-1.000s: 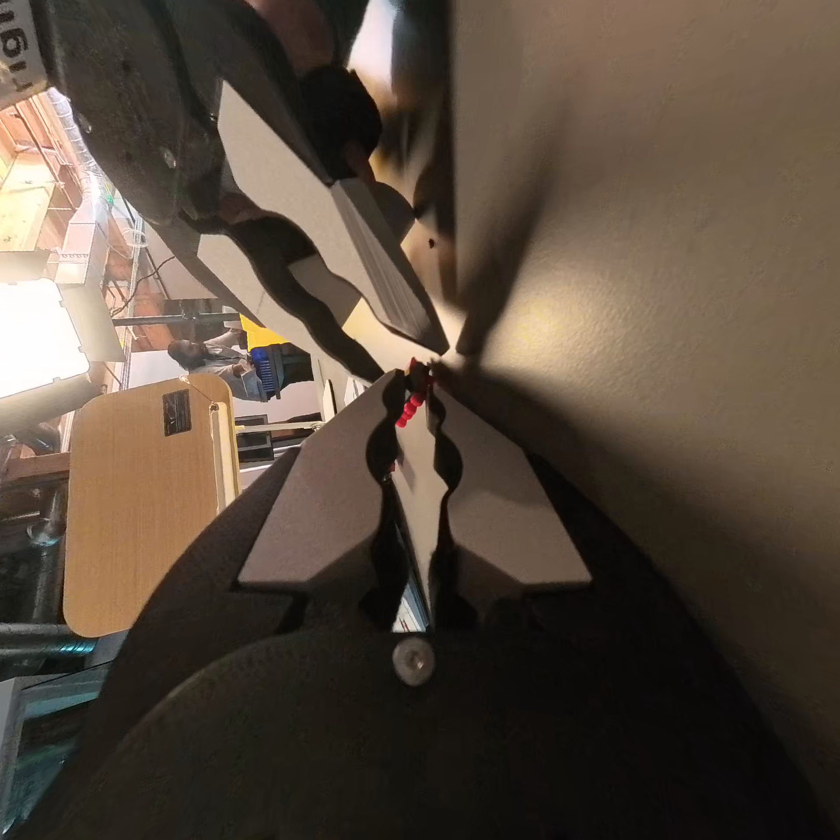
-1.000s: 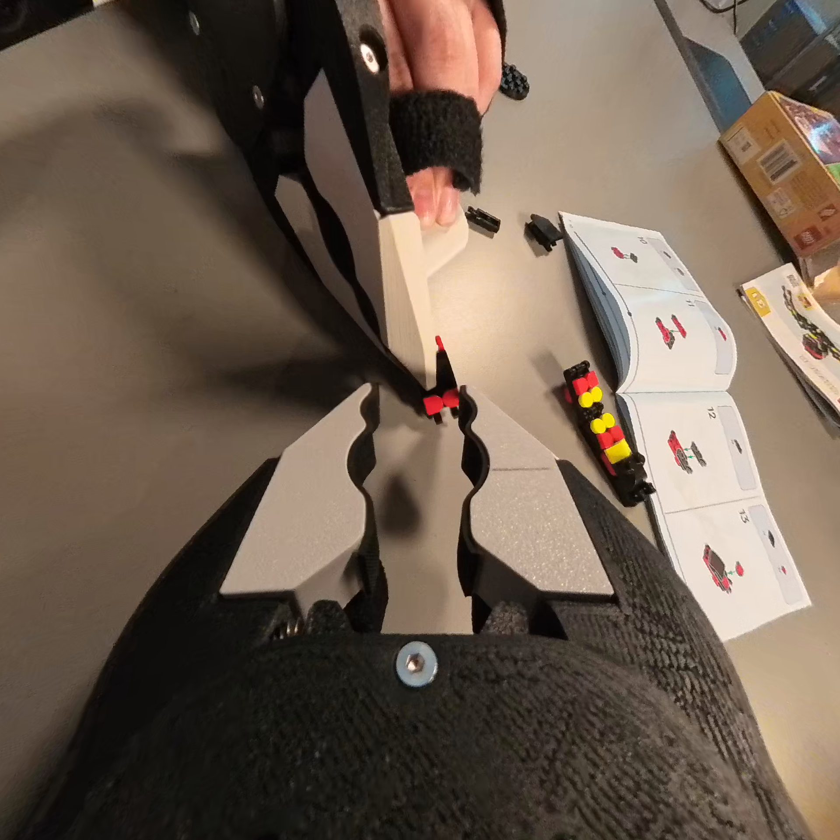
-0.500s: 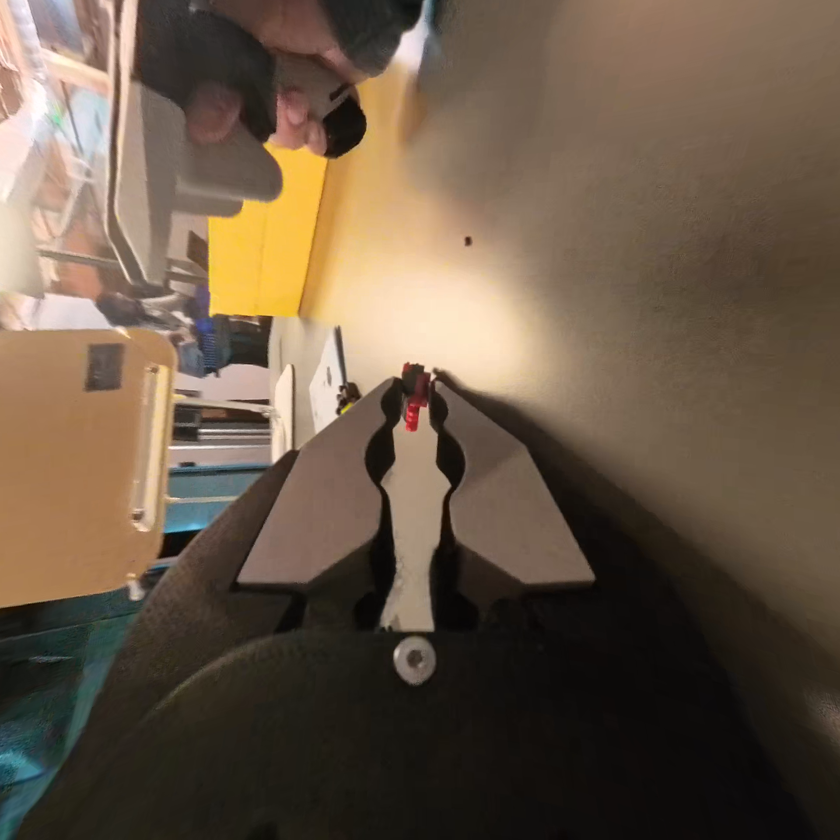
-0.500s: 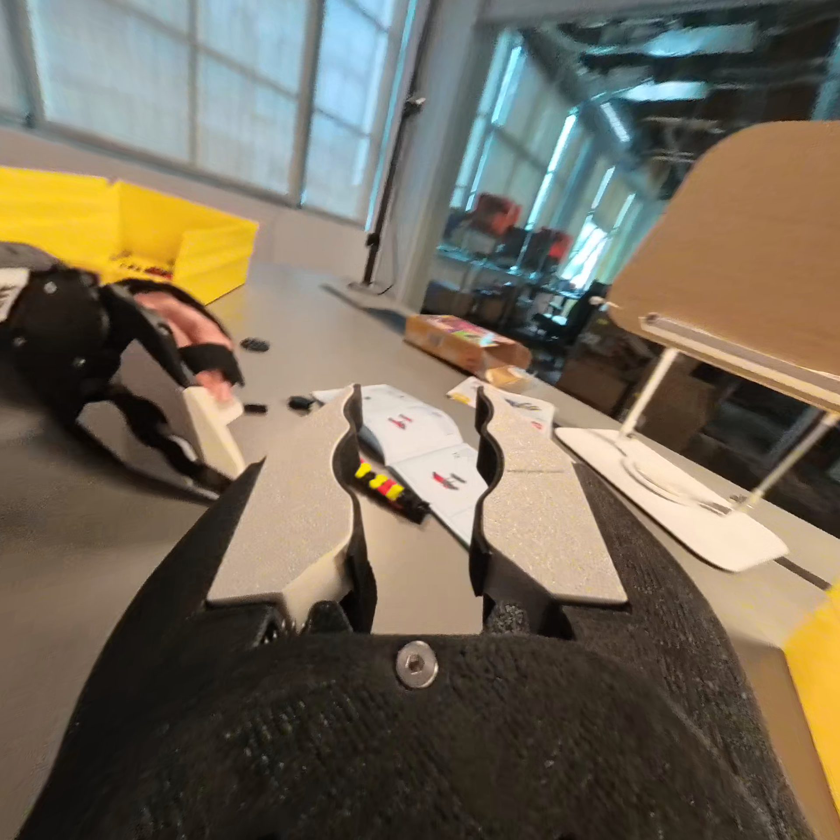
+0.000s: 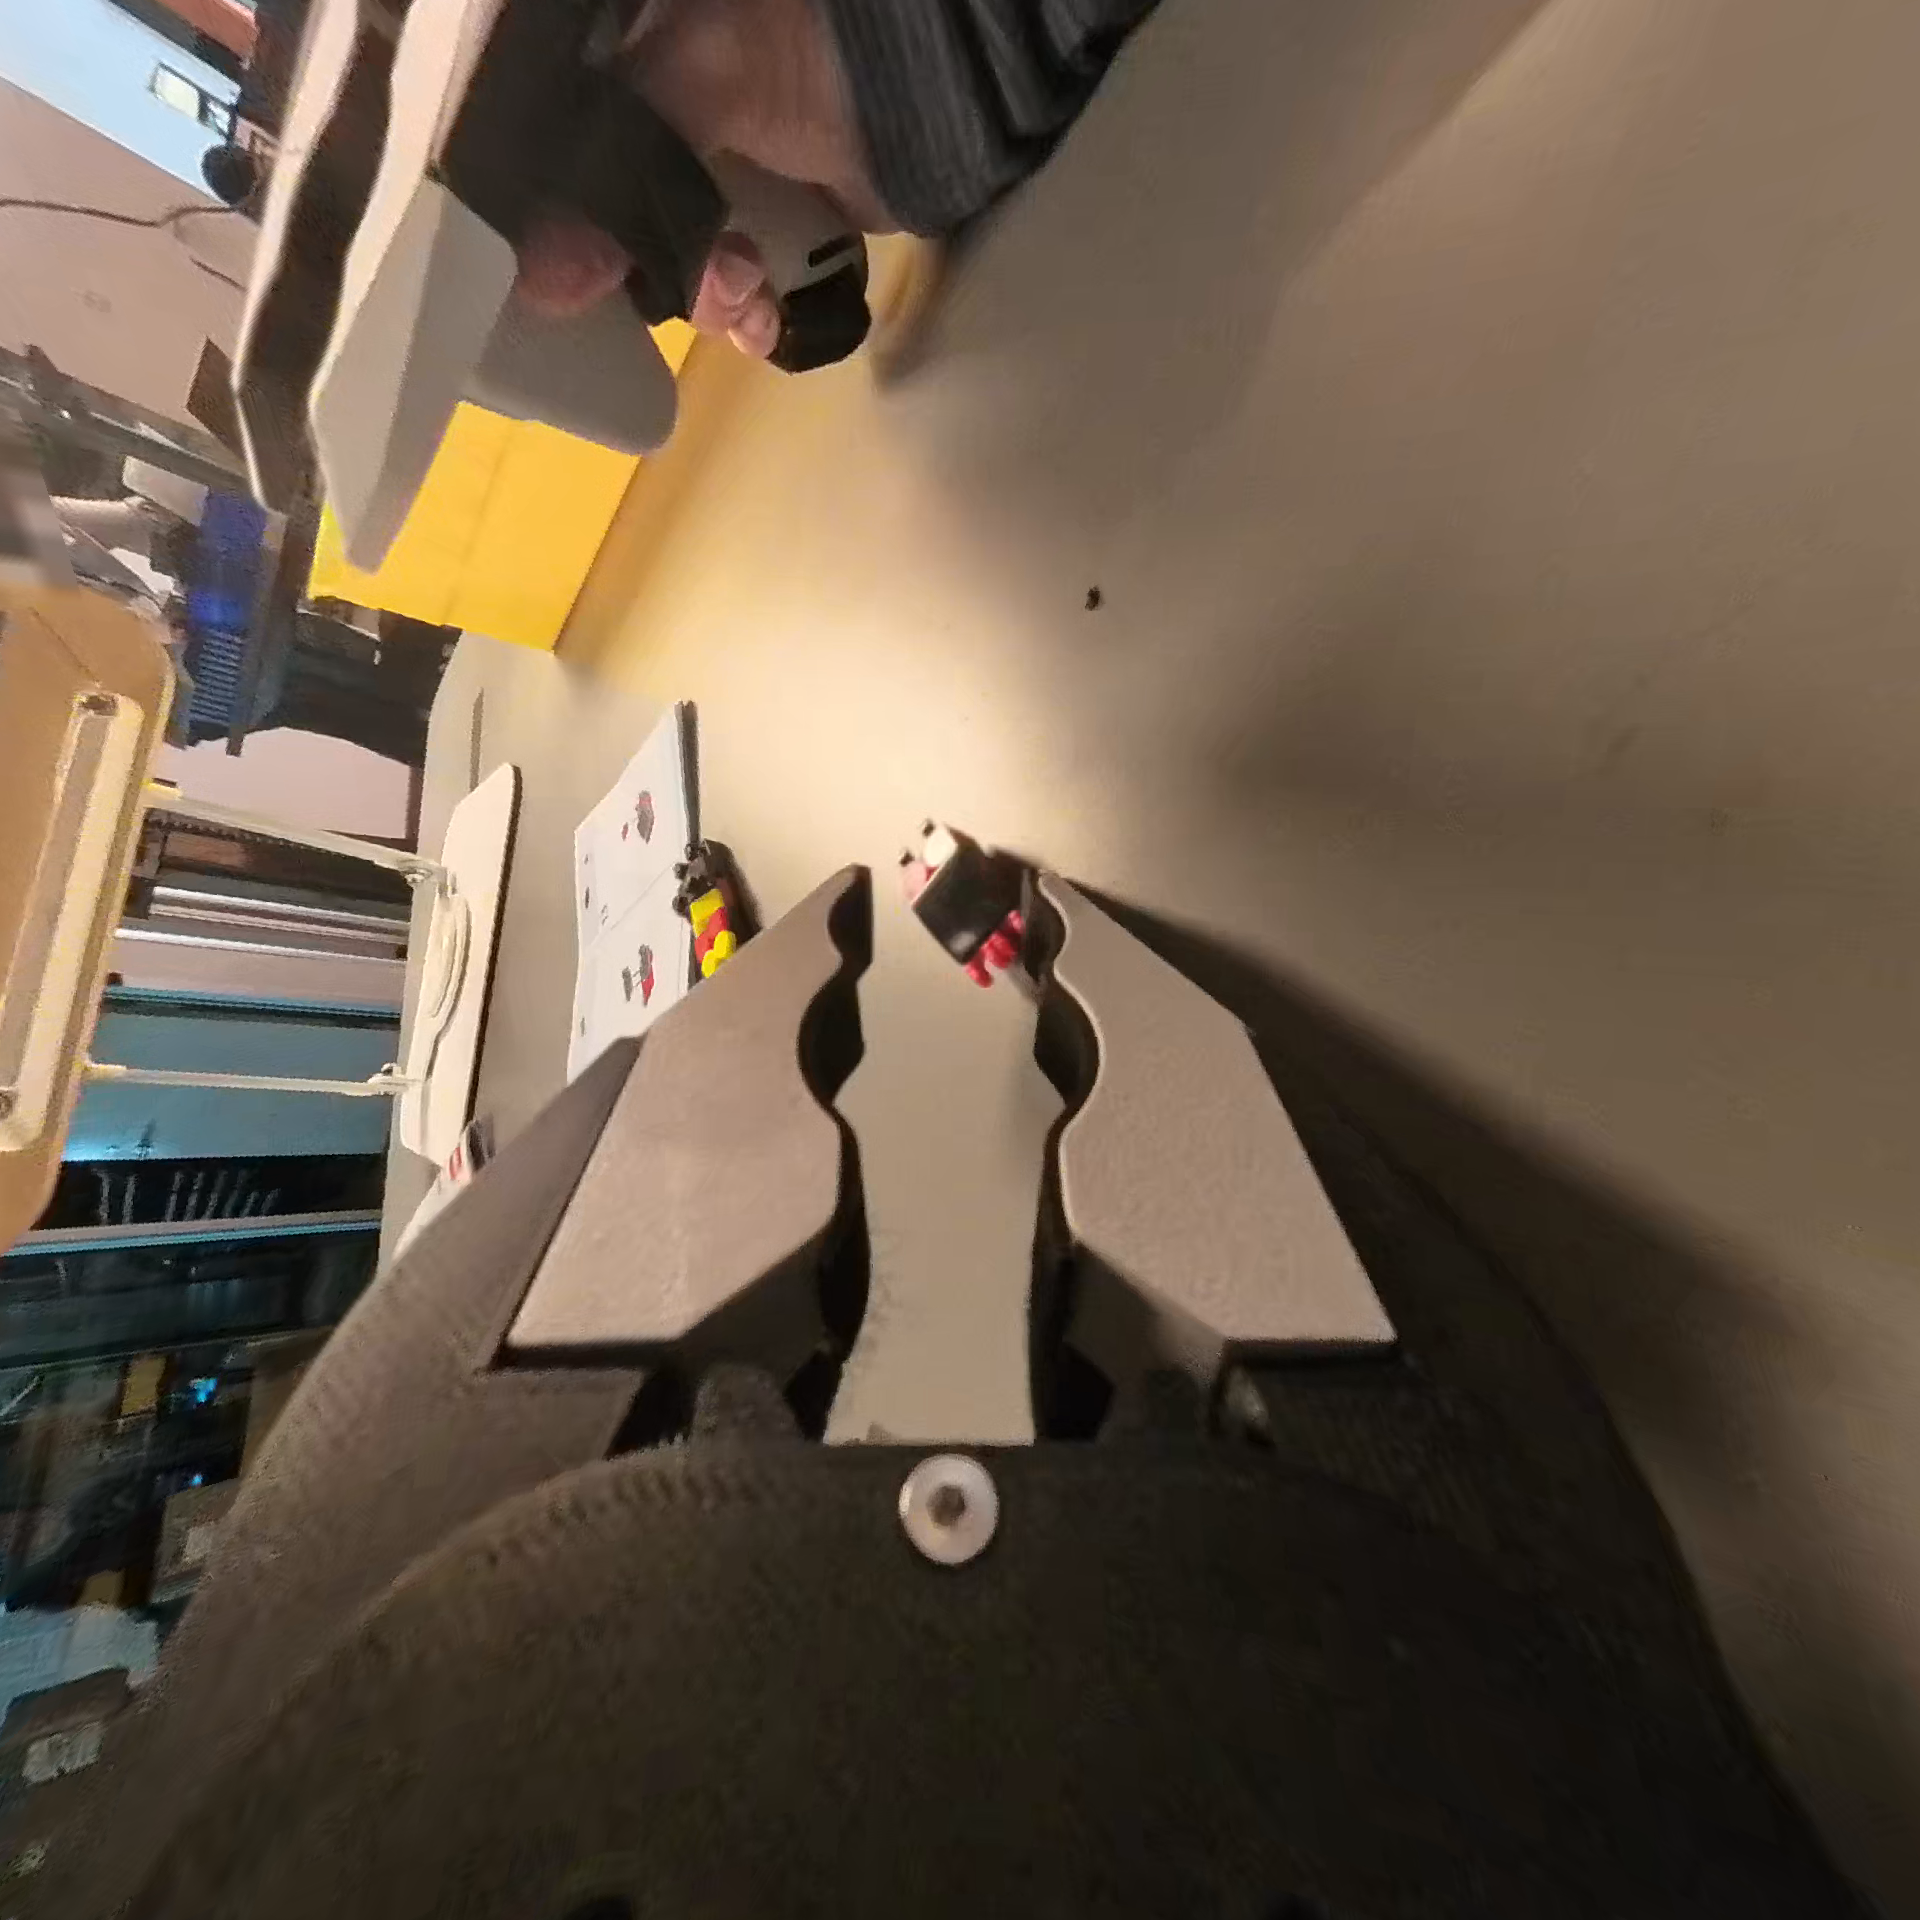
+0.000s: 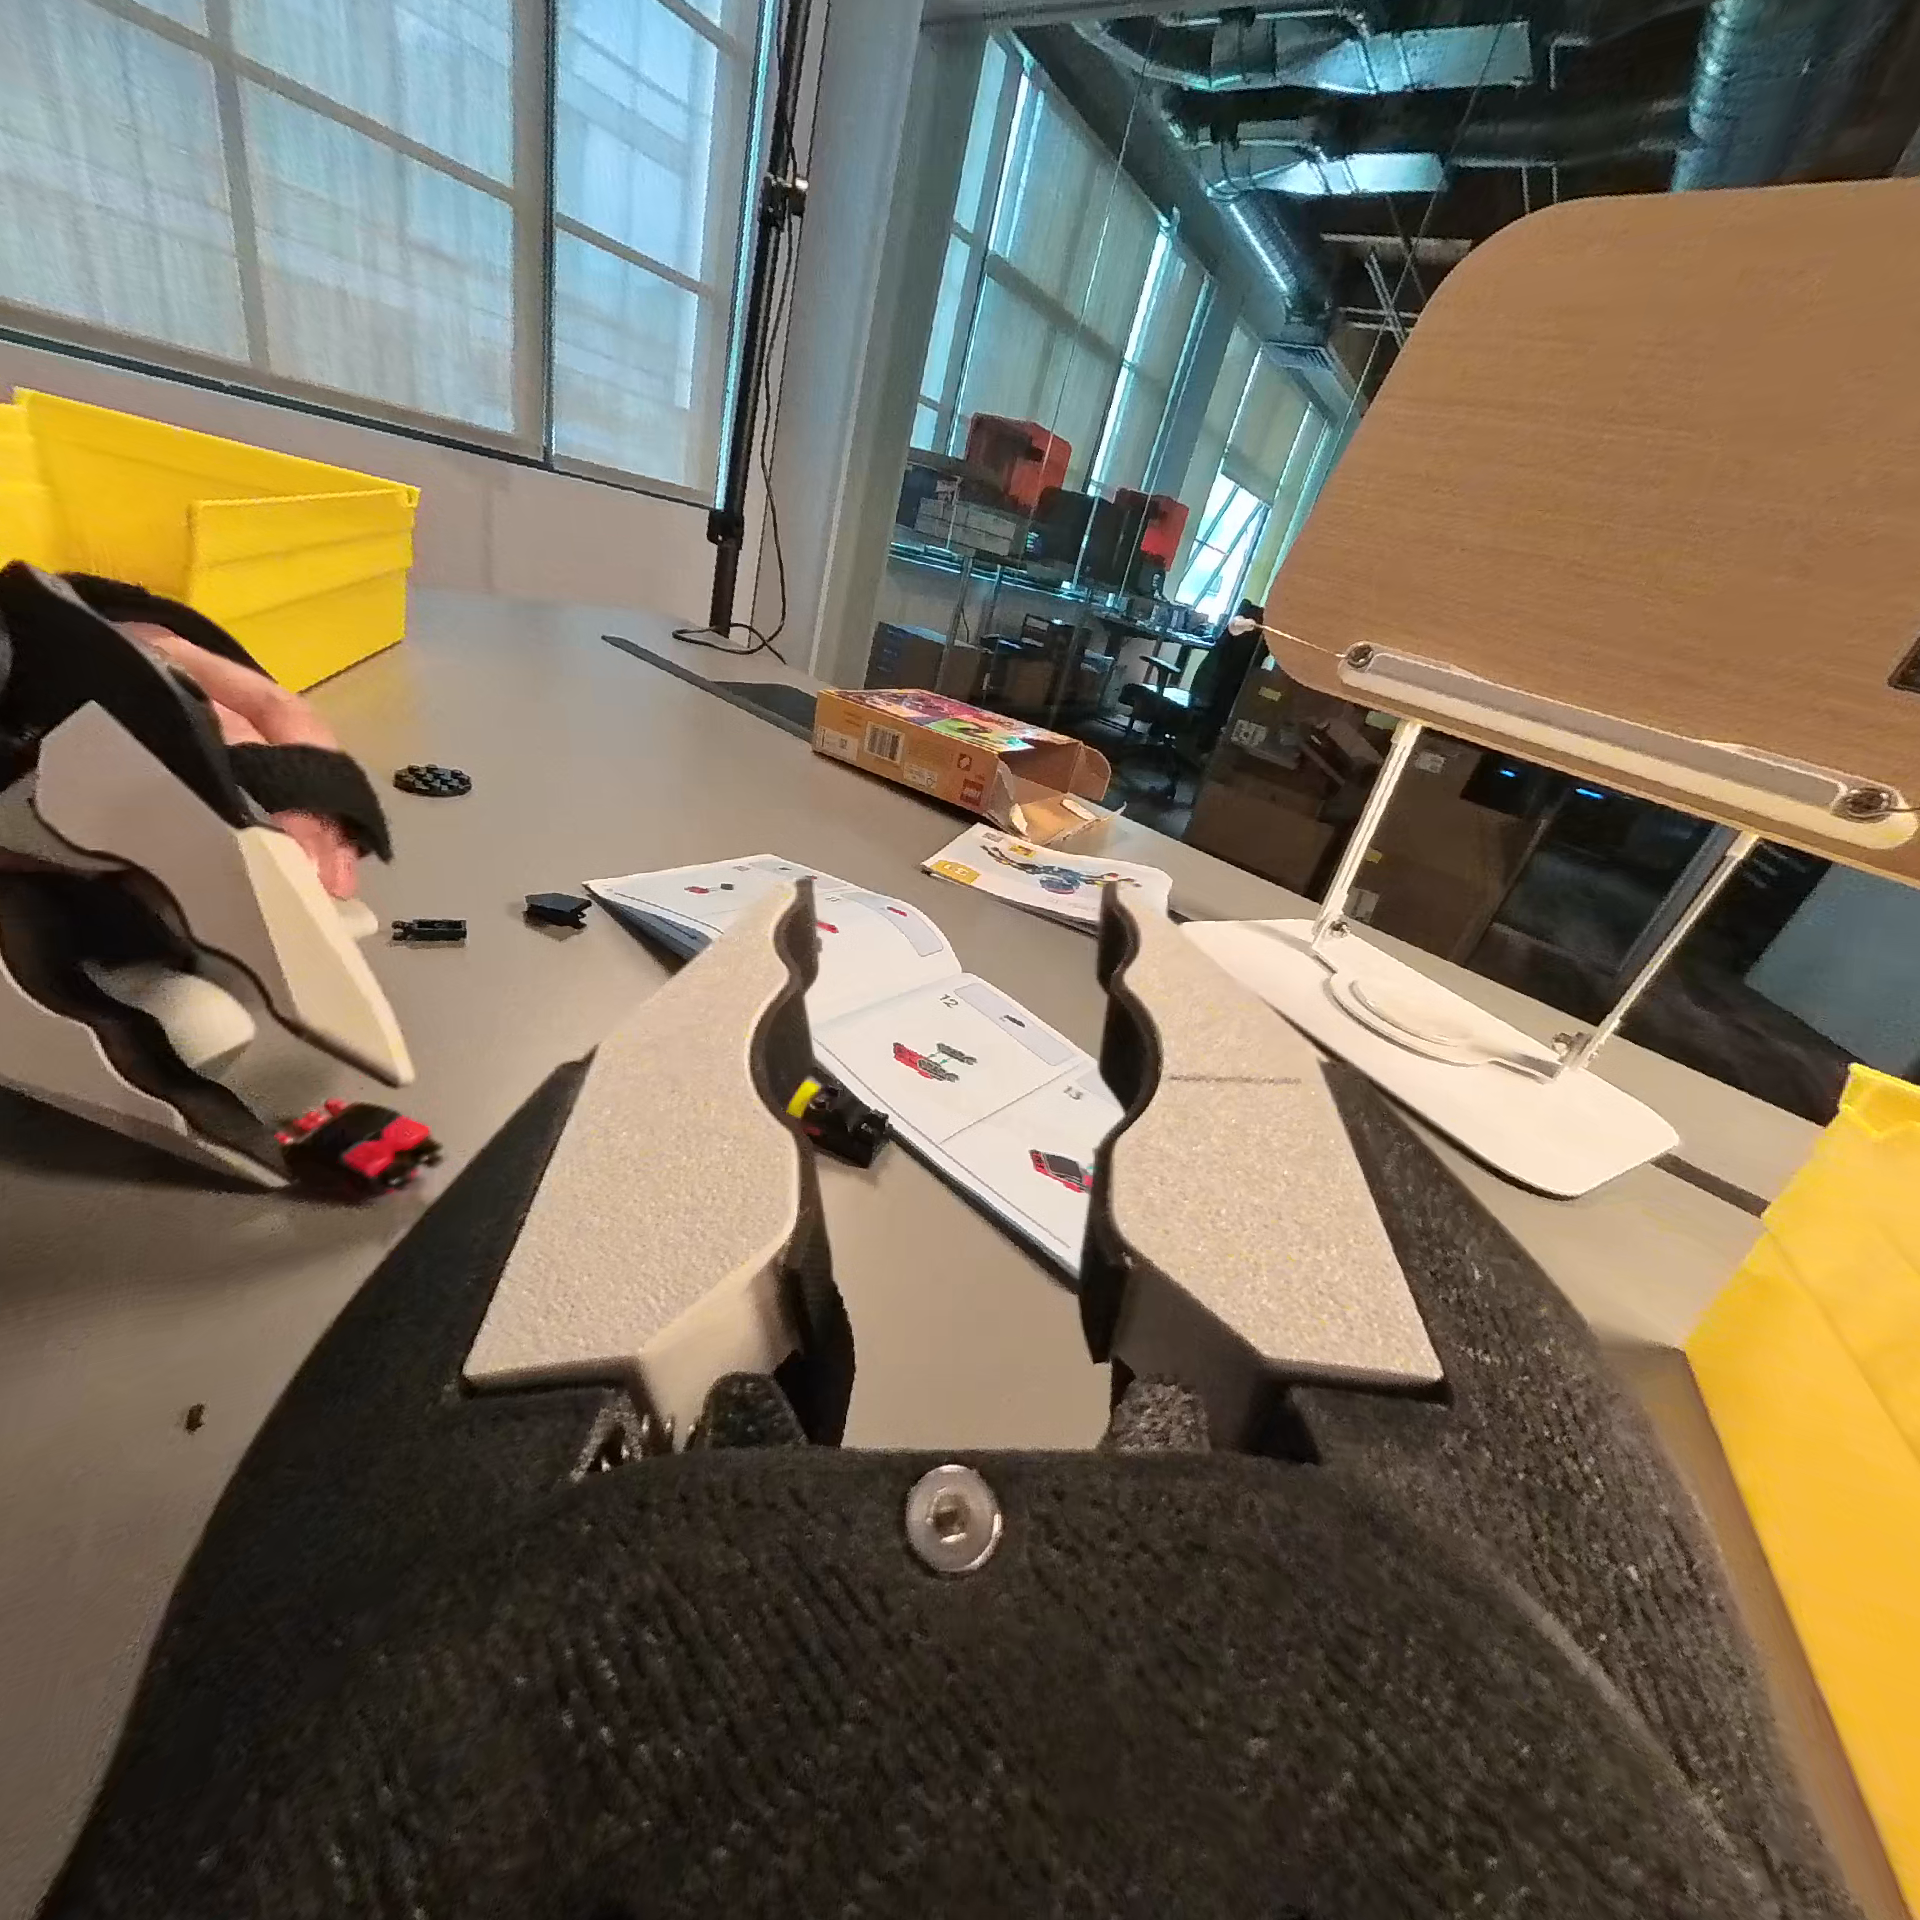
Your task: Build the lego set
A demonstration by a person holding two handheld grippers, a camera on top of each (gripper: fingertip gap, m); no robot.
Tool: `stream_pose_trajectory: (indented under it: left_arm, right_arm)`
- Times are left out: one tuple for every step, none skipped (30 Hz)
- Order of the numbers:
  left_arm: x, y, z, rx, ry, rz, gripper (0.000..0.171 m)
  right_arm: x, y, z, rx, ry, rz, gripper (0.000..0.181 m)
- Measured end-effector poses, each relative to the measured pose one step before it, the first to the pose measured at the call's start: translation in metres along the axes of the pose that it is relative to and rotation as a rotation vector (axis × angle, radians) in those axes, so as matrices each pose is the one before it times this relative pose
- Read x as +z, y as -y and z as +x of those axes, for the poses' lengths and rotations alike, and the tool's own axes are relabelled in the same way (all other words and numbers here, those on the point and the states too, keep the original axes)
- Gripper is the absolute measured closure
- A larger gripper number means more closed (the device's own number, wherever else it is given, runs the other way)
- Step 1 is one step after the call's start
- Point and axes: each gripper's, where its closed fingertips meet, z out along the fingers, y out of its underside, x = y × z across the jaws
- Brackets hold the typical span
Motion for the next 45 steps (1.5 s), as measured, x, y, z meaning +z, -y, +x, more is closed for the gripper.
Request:
stream_pose_trajectory:
  left_arm:
    - [-0.00086,-0.00017,-0.00002,-0.0135,-0.0024,0.00226,0.143]
    - [-0.00122,-0.00016,-0.00011,-0.0142,-0.0031,0.00324,0.142]
    - [-0.00154,-0.00042,-0.00036,-0.0193,-0.0032,0.00166,0.140]
    - [-0.00172,-0.00043,-0.00039,-0.0239,-0.0031,0.00353,0.138]
    - [-0.00172,-0.00016,-0.00059,-0.0295,-0.0022,0.00855,0.137]
    - [-0.00134,-0.00023,-0.00111,-0.0358,0.0000,0.01058,0.136]
    - [-0.00102,-0.00020,-0.00133,-0.0403,-0.0031,0.01127,0.135]
    - [-0.00060,0.00008,-0.00150,-0.0458,-0.0068,0.01176,0.133]
    - [-0.00027,0.00000,-0.00174,-0.0510,-0.0103,0.01090,0.130]
    - [-0.00030,-0.00029,-0.00216,-0.0445,-0.0121,0.00530,0.124]
    - [-0.00064,-0.00030,-0.00290,-0.0373,-0.0045,0.00239,0.118]
    - [-0.00102,0.00063,-0.00257,-0.0322,-0.0037,0.01075,0.116]
    - [-0.00155,0.00152,-0.00248,-0.0253,0.0006,0.01681,0.114]
    - [-0.00178,0.00194,-0.00252,-0.0214,0.0032,0.01863,0.114]
    - [-0.00156,0.00163,-0.00242,-0.0201,0.0039,0.01646,0.114]
    - [-0.00116,0.00094,-0.00180,-0.0201,-0.0003,0.01014,0.114]
    - [-0.00048,0.00005,-0.00097,-0.0195,-0.0052,0.00355,0.114]
    - [-0.00014,-0.00057,-0.00011,-0.0169,-0.0109,-0.00227,0.114]
    - [0.00019,-0.00110,0.00062,-0.0139,-0.0128,-0.00657,0.114]
    - [0.00043,-0.00104,0.00102,-0.0099,-0.0130,-0.00786,0.114]
    - [0.00075,-0.00143,0.00186,-0.0068,-0.0166,-0.01112,0.115]
    - [0.00086,-0.00185,0.00233,-0.0066,-0.0180,-0.01512,0.116]
    - [0.00111,-0.00193,0.00314,-0.0045,-0.0206,-0.01644,0.119]
    - [0.00104,-0.00164,0.00327,0.0005,-0.0194,-0.01449,0.124]
    - [0.00107,-0.00141,0.00151,0.0018,-0.0065,-0.01290,0.127]
    - [0.00102,-0.00102,0.00175,0.0036,-0.0076,-0.01072,0.130]
    - [0.00085,-0.00075,0.00240,0.0032,-0.0131,-0.00777,0.133]
    - [0.00092,-0.00039,0.00153,-0.0005,-0.0093,-0.00645,0.136]
    - [0.00092,-0.00038,0.00088,-0.0032,-0.0080,-0.00558,0.138]
    - [0.00078,-0.00033,0.00048,-0.0054,-0.0072,-0.00529,0.140]
    - [0.00094,-0.00070,-0.00016,-0.0069,-0.0031,-0.00756,0.142]
    - [0.00109,-0.00127,-0.00022,-0.0056,-0.0021,-0.01040,0.143]
    - [0.00115,-0.00142,0.00016,-0.0029,-0.0044,-0.01229,0.143]
    - [0.00124,-0.00138,0.00040,-0.0024,-0.0054,-0.01203,0.143]
    - [0.00098,-0.00026,0.00075,-0.0039,-0.0072,-0.00580,0.144]
    - [0.00069,0.00067,0.00116,-0.0059,-0.0103,0.00044,0.145]
    - [0.00075,0.00045,0.00056,-0.0062,-0.0051,-0.00148,0.146]
    - [0.00096,0.00038,0.00044,-0.0036,-0.0037,-0.00217,0.147]
    - [0.00116,0.00058,0.00034,-0.0027,-0.0015,-0.00239,0.148]
    - [0.00132,0.00077,-0.00025,-0.0042,0.0031,-0.00160,0.152]
    - [0.00156,0.00140,0.00024,-0.0043,0.0017,-0.00035,0.154]
    - [0.00186,0.00109,0.00101,-0.0032,-0.0013,-0.00350,0.155]
    - [0.00195,0.00083,0.00096,-0.0023,0.0001,-0.00506,0.155]
    - [0.00164,0.00158,0.00109,-0.0024,0.0000,0.00030,0.155]
    - [0.00150,0.00144,0.00107,-0.0007,0.0006,-0.00037,0.155]
  right_arm:
    - [-0.00003,-0.00016,0.00075,-0.0047,-0.0047,-0.0008,0.129]
    - [-0.00028,0.00013,0.00126,-0.0045,-0.0076,0.0012,0.129]
    - [-0.00053,0.00077,0.00194,-0.0066,-0.0131,0.0049,0.127]
    - [-0.00067,0.00115,0.00277,-0.0083,-0.0181,0.0078,0.127]
    - [-0.00048,0.00153,0.00325,-0.0094,-0.0226,0.0107,0.126]
    - [-0.00005,0.00150,0.00354,-0.0130,-0.0240,0.0105,0.124]
    - [0.00029,0.00032,0.00376,-0.0180,-0.0260,0.0028,0.123]
    - [0.00060,-0.00111,0.00391,-0.0186,-0.0262,-0.0068,0.123]
    - [0.00054,-0.00104,0.00298,-0.0140,-0.0200,-0.0066,0.121]
    - [0.00012,-0.00003,0.00172,-0.0065,-0.0105,0.0002,0.121]
    - [-0.00038,0.00017,0.00129,0.0006,-0.0062,0.0024,0.121]
    - [-0.00062,0.00026,0.00147,0.0040,-0.0062,0.0022,0.121]
    - [-0.00045,0.00029,0.00169,0.0057,-0.0076,0.0035,0.121]
    - [-0.00032,-0.00011,0.00169,0.0056,-0.0080,0.0009,0.121]
    - [-0.00016,-0.00037,0.00147,0.0032,-0.0080,-0.0021,0.121]
    - [-0.00017,-0.00026,0.00086,-0.0004,-0.0067,-0.0014,0.121]
    - [-0.00019,-0.00006,0.00032,-0.0039,-0.0050,-0.0006,0.122]
    - [-0.00007,-0.00013,0.00013,-0.0057,-0.0041,-0.0020,0.122]
    - [0.00009,-0.00050,-0.00007,-0.0058,-0.0034,-0.0037,0.123]
    - [0.00008,-0.00054,0.00009,-0.0045,-0.0035,-0.0042,0.124]
    - [-0.00001,-0.00036,0.00028,-0.0041,-0.0050,-0.0039,0.124]
    - [-0.00015,-0.00016,0.00039,-0.0046,-0.0054,-0.0027,0.125]
    - [-0.00020,0.00005,0.00022,-0.0047,-0.0043,-0.0015,0.126]
    - [-0.00008,0.00014,0.00003,-0.0052,-0.0031,-0.0009,0.127]
    - [-0.00001,-0.00005,-0.00007,-0.0061,-0.0026,-0.0023,0.127]
    - [0.00021,-0.00027,-0.00036,-0.0084,-0.0009,-0.0039,0.128]
    - [0.00049,-0.00060,-0.00070,-0.0120,0.0018,-0.0049,0.129]
    - [0.00107,-0.00163,-0.00077,-0.0173,0.0047,-0.0083,0.132]
    - [0.00161,-0.00308,0.00021,-0.0174,0.0012,-0.0155,0.133]
    - [0.00156,-0.00330,0.00066,-0.0098,-0.0015,-0.0186,0.133]
    - [0.00111,-0.00222,0.00019,-0.0032,0.0018,-0.0123,0.134]
    - [0.00057,-0.00088,-0.00023,-0.0008,0.0023,-0.0045,0.134]
    - [0.00001,-0.00014,0.00045,-0.0027,-0.0023,-0.0011,0.134]
    - [0.00014,-0.00024,0.00093,-0.0049,-0.0056,-0.0014,0.134]
    - [0.00029,-0.00062,0.00101,-0.0032,-0.0051,-0.0037,0.134]
    - [0.00046,-0.00109,0.00058,-0.0001,-0.0021,-0.0053,0.135]
    - [0.00057,-0.00110,0.00025,0.0005,0.0003,-0.0059,0.135]
    - [0.00052,-0.00113,-0.00036,-0.0032,0.0012,-0.0077,0.135]
    - [0.00066,-0.00209,0.00015,-0.0088,-0.0048,-0.0156,0.135]
    - [0.00085,-0.00353,0.00110,-0.0137,-0.0145,-0.0272,0.136]
    - [0.00088,-0.00402,0.00152,-0.0158,-0.0180,-0.0312,0.137]
    - [0.00088,-0.00433,0.00215,-0.0128,-0.0212,-0.0335,0.139]
    - [0.00074,-0.00461,0.00277,-0.0085,-0.0231,-0.0346,0.142]
    - [0.00064,-0.00440,0.00351,-0.0037,-0.0252,-0.0308,0.144]
    - [0.00053,-0.00432,0.00386,-0.0006,-0.0243,-0.0272,0.145]
